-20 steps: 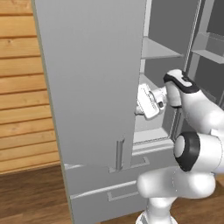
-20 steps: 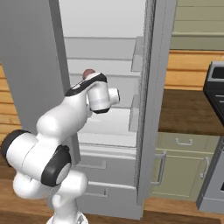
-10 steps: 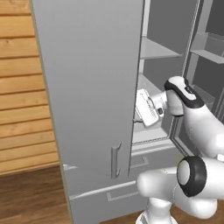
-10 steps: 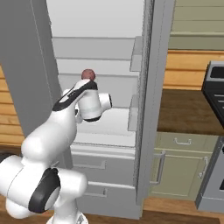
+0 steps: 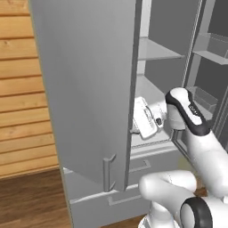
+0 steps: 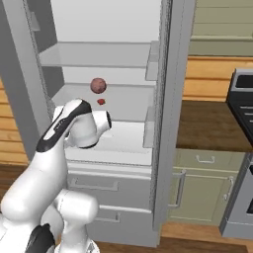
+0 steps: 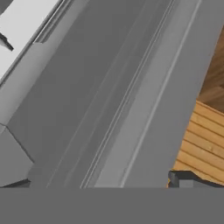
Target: Take the strawberry from the fridge and place it on top of the pancake, located on the dining counter.
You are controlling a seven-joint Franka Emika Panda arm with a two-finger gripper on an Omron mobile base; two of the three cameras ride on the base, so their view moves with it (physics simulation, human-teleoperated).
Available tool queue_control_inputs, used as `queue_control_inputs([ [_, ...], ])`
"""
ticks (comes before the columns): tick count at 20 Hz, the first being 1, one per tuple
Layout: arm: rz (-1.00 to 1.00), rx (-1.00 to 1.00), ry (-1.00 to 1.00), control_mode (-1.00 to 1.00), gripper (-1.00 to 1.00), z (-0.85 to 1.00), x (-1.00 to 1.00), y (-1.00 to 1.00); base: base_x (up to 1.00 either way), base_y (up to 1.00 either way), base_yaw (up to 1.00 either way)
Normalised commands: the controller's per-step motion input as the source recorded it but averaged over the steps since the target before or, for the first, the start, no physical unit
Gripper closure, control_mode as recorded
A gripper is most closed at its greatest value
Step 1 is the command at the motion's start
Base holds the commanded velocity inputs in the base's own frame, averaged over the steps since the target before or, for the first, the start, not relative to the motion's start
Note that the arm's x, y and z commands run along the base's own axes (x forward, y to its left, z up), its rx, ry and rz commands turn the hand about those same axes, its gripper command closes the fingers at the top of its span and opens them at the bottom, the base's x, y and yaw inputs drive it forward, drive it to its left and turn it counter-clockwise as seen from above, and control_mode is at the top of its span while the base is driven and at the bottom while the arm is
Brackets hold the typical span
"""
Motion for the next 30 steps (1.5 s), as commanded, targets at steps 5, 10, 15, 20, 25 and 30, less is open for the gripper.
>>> queue_control_inputs([
  [5, 0.23, -0.11, 0.0, -1.0, -1.0, 0.43, -0.45, 1.0, 0.0, 0.0, 0.0],
  [10, 0.18, -0.12, 0.0, -1.0, -1.0, 0.34, -0.3, 1.0, 0.0, 0.0, 0.0],
  [15, 0.06, -0.25, 0.0, -1.0, -1.0, 0.37, -0.27, 1.0, 0.0, 0.0, 0.0],
  [20, 0.01, -0.17, -0.01, -1.0, -1.0, 0.14, -0.34, 1.0, 0.0, 0.0, 0.0],
  [25, 0.0, -0.13, -0.1, -1.0, -1.0, 0.0, -0.28, 0.8, 0.0, 0.0, 0.0],
  [30, 0.0, -0.03, -0.2, -1.0, -1.0, 0.05, -0.32, 0.18, 0.0, 0.0, 0.0],
])
